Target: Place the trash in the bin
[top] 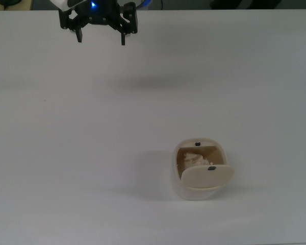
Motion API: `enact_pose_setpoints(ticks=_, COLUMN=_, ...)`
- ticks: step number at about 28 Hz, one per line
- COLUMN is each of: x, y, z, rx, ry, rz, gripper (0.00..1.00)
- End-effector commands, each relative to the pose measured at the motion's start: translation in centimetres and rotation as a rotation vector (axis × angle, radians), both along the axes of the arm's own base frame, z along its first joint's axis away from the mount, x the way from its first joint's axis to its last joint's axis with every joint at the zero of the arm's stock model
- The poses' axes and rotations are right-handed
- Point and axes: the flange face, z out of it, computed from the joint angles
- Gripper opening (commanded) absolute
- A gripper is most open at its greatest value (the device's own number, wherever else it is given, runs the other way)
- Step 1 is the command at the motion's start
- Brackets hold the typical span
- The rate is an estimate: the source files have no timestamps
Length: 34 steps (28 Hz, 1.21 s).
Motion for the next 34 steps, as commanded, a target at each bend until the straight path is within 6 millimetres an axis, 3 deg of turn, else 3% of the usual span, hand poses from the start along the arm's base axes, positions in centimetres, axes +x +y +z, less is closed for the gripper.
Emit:
enact_pose_setpoints(ticks=1, x=-0.32, y=0.03, z=0.40, rx=0.020, ry=0.008, rz=0.017, gripper=1.00)
enact_pose_setpoints(ticks=34, x=-0.22, y=0.03, z=0.37, rx=0.007, ry=0.012, rz=0.081, gripper=1.00)
